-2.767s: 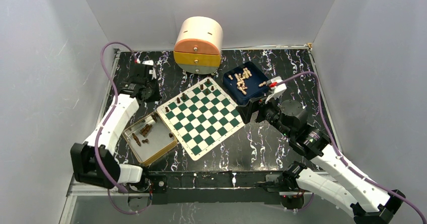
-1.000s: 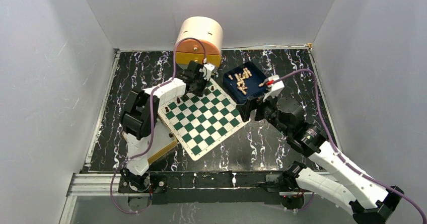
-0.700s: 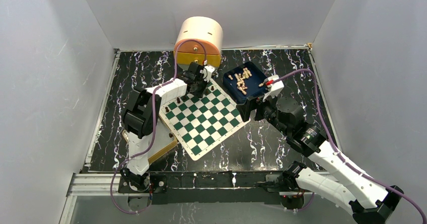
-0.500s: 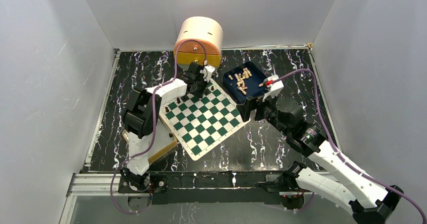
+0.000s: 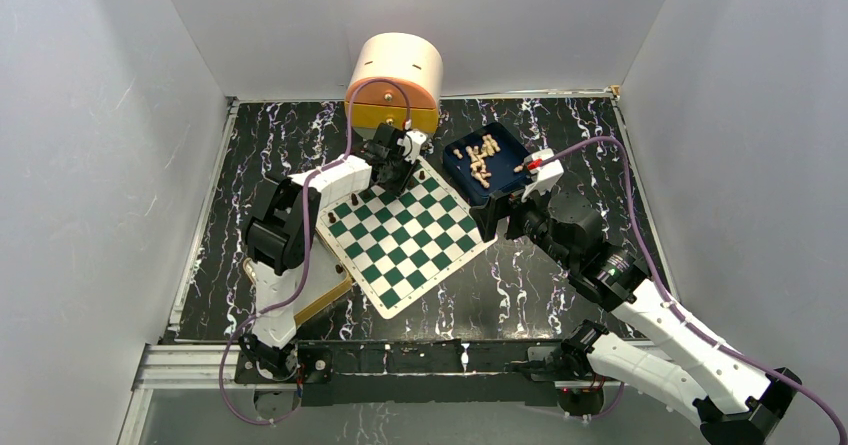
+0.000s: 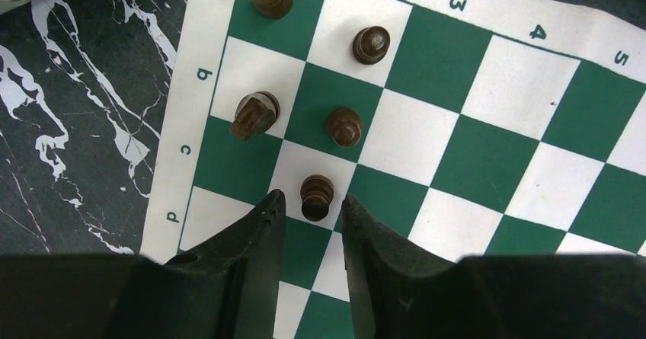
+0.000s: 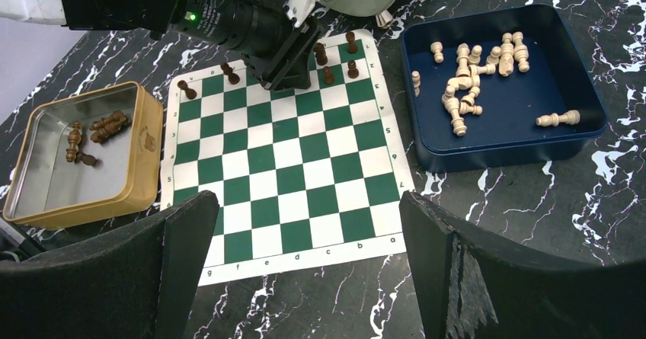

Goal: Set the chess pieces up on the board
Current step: Place the chess piece on the chessboard, then pick up the chess piece from the storage box.

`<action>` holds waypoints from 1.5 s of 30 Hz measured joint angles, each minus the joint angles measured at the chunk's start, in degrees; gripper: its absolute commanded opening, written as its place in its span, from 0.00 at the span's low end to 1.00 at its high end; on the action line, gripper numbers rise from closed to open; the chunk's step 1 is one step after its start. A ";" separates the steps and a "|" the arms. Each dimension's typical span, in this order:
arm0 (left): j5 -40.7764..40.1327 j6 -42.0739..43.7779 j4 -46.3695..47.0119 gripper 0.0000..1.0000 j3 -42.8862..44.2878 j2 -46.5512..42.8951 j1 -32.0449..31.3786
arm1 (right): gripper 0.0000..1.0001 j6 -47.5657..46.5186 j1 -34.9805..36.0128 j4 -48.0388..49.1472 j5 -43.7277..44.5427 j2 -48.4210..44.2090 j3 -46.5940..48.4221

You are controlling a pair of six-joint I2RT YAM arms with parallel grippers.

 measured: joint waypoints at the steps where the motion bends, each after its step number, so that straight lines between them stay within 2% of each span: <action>1: 0.00 0.00 -0.15 0.34 0.17 0.00 0.00 | 0.99 0.00 0.00 0.00 0.00 0.00 0.00; 12: -4.57 -4.79 -3.39 0.40 1.86 -2.86 0.31 | 0.99 -0.13 0.00 -0.02 0.04 0.00 0.00; 18: -8.94 -11.82 -5.35 0.40 1.05 -11.08 1.90 | 0.99 -0.13 0.00 0.00 0.04 -0.15 0.00; 28: -16.87 -31.76 -8.41 0.35 -11.74 -29.18 10.29 | 0.99 -0.09 0.00 0.00 -0.44 -0.33 0.00; 32: -22.18 -38.60 -14.64 0.35 -15.85 -33.73 13.38 | 0.99 -0.02 0.00 0.02 -0.50 -0.66 -0.02; 38: -30.51 -48.94 -27.28 0.33 -17.25 -38.34 14.03 | 0.99 0.28 0.00 0.04 -0.98 -0.74 -0.26; 45: -28.50 -53.11 -33.66 0.30 -22.88 -44.02 14.43 | 0.99 0.33 0.00 0.09 -1.16 -0.74 -0.28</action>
